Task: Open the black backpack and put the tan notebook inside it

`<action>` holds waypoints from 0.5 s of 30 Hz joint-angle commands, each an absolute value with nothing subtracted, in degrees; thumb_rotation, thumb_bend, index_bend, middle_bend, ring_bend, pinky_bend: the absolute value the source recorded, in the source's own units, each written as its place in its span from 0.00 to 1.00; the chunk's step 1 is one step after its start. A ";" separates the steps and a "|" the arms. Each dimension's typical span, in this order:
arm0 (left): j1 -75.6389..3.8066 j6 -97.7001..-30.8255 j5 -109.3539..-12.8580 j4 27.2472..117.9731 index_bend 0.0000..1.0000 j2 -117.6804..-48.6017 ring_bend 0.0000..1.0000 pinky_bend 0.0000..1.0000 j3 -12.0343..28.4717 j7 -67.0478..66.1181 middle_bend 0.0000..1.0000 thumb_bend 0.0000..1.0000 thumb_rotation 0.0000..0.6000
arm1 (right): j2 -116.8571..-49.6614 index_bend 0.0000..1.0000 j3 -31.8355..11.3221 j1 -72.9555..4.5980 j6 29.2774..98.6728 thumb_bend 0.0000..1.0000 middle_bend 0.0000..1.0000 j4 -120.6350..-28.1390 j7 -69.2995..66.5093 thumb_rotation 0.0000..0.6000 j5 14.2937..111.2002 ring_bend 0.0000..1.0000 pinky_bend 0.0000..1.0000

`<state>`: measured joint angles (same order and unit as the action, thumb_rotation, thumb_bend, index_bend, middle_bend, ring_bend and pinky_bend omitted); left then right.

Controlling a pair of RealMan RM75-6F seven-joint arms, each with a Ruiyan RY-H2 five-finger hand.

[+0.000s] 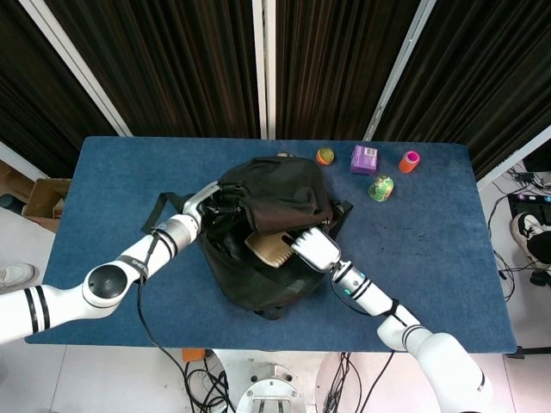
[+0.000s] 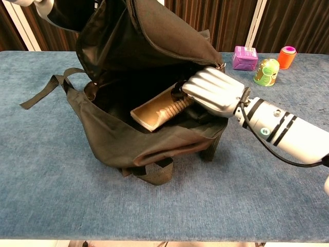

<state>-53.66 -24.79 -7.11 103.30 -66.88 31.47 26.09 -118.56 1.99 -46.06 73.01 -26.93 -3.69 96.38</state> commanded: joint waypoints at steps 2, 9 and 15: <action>-53.54 -26.71 -10.39 103.08 0.70 -68.08 0.42 0.44 30.15 26.14 0.62 0.49 1.00 | -109.69 0.14 1.47 -42.78 73.37 0.07 0.21 -41.32 -0.77 1.00 94.59 0.04 0.13; -52.80 -29.45 -16.52 102.49 0.69 -70.50 0.39 0.40 28.70 25.90 0.60 0.49 1.00 | -98.65 0.11 3.67 -38.58 77.86 0.06 0.19 -57.19 1.21 1.00 96.47 0.04 0.13; -51.17 -32.71 -24.84 102.62 0.69 -72.75 0.37 0.37 26.91 23.95 0.58 0.49 1.00 | -90.60 0.11 6.57 -33.02 84.75 0.06 0.19 -65.87 3.55 1.00 99.10 0.04 0.13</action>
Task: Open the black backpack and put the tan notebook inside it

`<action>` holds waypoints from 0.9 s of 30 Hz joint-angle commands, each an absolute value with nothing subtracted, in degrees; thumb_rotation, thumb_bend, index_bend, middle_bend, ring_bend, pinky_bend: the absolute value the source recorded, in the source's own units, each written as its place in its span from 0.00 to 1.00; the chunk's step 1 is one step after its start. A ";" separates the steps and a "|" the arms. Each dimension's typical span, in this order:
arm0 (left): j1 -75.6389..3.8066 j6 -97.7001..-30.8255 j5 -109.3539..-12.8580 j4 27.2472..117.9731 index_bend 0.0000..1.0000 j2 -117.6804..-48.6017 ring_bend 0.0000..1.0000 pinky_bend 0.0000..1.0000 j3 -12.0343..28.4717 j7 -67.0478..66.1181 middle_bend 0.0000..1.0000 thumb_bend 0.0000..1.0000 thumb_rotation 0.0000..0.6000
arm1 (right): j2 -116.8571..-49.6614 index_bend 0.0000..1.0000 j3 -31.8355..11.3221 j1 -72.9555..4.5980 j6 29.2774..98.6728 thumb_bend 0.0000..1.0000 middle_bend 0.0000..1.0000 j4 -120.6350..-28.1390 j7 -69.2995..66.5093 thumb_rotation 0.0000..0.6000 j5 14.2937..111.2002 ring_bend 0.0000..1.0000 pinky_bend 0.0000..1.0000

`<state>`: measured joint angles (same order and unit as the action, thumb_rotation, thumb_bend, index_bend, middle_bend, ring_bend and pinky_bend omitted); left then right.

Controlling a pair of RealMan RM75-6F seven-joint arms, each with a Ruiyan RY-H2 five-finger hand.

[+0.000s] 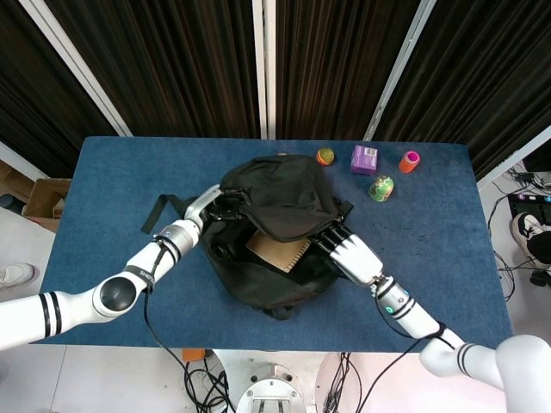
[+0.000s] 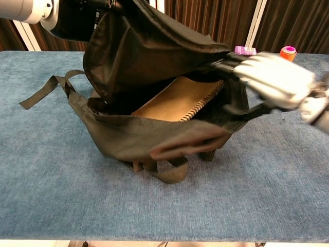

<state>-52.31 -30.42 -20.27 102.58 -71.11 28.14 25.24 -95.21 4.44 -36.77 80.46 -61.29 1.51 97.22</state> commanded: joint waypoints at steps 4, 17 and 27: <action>-49.76 -36.54 -30.72 102.82 0.69 -75.53 0.37 0.36 25.32 22.69 0.57 0.49 1.00 | -85.85 0.11 8.63 -28.76 88.73 0.07 0.21 -69.83 2.73 1.00 99.85 0.04 0.14; -48.92 -38.21 -46.39 99.69 0.56 -82.36 0.27 0.32 15.76 15.17 0.47 0.45 1.00 | -84.53 0.13 10.59 -20.11 96.17 0.08 0.23 -64.47 -8.79 1.00 101.99 0.05 0.16; -39.00 -43.66 -67.29 110.01 0.19 -67.34 0.06 0.21 11.81 17.83 0.16 0.03 1.00 | -77.93 0.10 6.36 -12.57 100.40 0.08 0.20 -65.77 -11.83 1.00 94.28 0.05 0.16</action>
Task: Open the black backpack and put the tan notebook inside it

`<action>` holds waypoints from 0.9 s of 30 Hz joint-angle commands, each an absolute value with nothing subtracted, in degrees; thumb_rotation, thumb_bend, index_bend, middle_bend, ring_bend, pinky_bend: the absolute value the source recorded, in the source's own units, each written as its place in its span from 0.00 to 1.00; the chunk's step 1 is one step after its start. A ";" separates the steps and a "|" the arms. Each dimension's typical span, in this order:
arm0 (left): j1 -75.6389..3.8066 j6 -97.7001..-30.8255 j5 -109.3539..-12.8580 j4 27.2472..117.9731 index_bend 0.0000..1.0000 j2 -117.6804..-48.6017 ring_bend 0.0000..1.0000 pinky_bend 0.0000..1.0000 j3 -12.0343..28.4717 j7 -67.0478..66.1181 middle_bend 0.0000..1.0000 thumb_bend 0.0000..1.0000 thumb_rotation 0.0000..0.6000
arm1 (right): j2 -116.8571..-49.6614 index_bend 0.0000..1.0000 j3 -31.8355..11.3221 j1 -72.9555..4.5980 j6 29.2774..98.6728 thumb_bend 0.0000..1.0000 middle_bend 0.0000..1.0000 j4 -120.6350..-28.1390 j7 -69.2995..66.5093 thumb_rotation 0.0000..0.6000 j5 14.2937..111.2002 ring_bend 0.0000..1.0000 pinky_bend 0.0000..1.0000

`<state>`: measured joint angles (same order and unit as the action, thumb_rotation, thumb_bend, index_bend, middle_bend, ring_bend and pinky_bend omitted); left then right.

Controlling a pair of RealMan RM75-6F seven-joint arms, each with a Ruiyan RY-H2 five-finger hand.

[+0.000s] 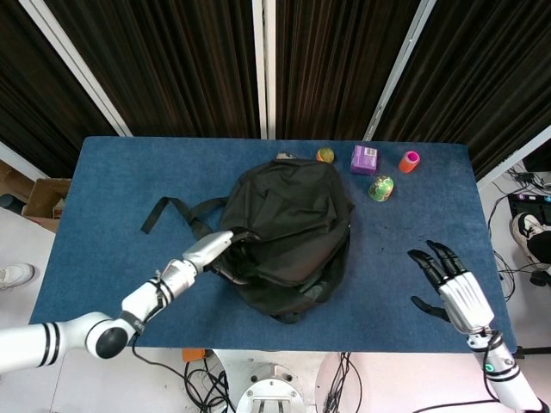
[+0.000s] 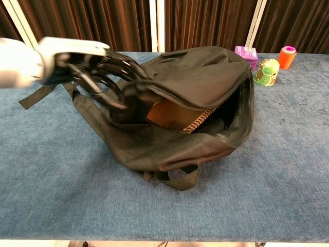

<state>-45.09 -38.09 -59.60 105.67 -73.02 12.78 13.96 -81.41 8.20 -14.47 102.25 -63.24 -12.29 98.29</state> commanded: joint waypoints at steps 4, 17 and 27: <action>-32.75 -53.37 -73.41 109.06 0.19 -63.74 0.06 0.21 10.77 19.70 0.19 0.02 1.00 | -72.89 0.04 4.71 -11.90 94.64 0.08 0.17 -72.27 -9.80 1.00 88.61 0.05 0.16; -18.82 -73.02 -64.98 94.40 0.24 -62.71 0.09 0.22 5.95 4.19 0.23 0.01 1.00 | -64.09 0.03 1.74 -9.95 83.62 0.19 0.17 -83.60 -11.19 1.00 78.99 0.04 0.18; -9.04 -88.86 -73.87 90.83 0.24 -68.27 0.09 0.21 0.52 -2.90 0.23 0.01 1.00 | -66.82 0.03 1.91 -4.91 89.87 0.19 0.16 -85.00 -10.19 1.00 82.93 0.03 0.17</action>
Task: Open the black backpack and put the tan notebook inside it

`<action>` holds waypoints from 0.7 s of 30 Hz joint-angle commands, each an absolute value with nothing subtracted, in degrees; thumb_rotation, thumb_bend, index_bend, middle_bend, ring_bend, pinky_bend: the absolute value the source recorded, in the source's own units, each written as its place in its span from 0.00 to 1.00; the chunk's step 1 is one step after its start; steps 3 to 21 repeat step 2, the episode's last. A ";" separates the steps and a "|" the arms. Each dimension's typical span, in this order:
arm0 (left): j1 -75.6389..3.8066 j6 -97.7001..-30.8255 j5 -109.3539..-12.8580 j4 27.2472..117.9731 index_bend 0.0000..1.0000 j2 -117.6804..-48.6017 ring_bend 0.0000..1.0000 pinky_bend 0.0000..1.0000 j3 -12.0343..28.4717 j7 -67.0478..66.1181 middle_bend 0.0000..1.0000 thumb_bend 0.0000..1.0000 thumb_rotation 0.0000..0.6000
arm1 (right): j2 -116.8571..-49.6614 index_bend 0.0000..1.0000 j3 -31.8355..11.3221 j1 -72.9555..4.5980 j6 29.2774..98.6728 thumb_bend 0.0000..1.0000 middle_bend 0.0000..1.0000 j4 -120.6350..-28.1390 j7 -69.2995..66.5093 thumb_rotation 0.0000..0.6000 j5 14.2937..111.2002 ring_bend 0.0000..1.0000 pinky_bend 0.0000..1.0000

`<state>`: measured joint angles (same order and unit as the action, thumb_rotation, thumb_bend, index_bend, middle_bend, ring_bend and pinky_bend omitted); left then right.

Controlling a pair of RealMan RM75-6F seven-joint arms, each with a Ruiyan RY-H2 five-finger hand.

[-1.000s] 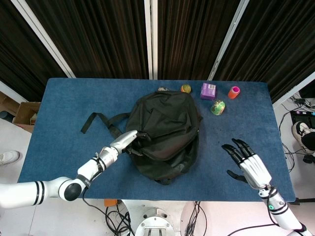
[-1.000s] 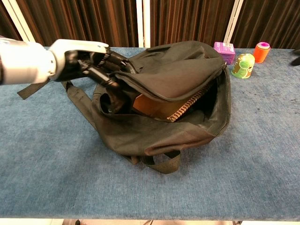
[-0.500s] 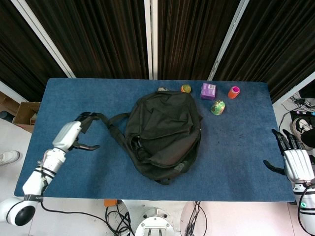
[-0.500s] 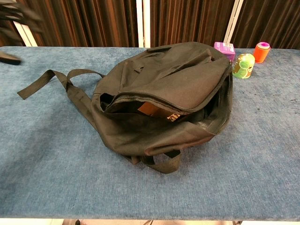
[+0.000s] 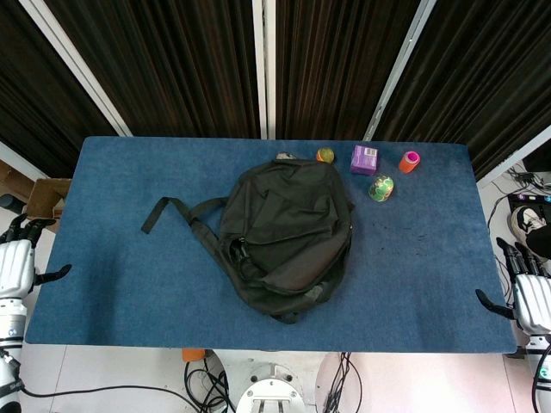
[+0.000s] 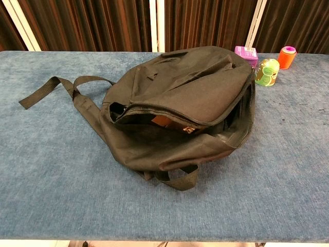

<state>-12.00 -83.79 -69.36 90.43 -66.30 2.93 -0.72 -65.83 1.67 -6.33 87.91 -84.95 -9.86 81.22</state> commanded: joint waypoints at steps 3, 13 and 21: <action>-7.66 -91.09 -76.57 91.67 0.24 -68.72 0.09 0.21 -0.55 -2.96 0.23 0.01 1.00 | -67.08 0.03 2.06 -4.11 91.08 0.20 0.16 -84.88 -10.96 1.00 84.12 0.04 0.17; -7.66 -91.09 -76.57 91.67 0.24 -68.72 0.09 0.21 -0.55 -2.96 0.23 0.01 1.00 | -67.08 0.03 2.06 -4.11 91.08 0.20 0.16 -84.88 -10.96 1.00 84.12 0.04 0.17; -7.66 -91.09 -76.57 91.67 0.24 -68.72 0.09 0.21 -0.55 -2.96 0.23 0.01 1.00 | -67.08 0.03 2.06 -4.11 91.08 0.20 0.16 -84.88 -10.96 1.00 84.12 0.04 0.17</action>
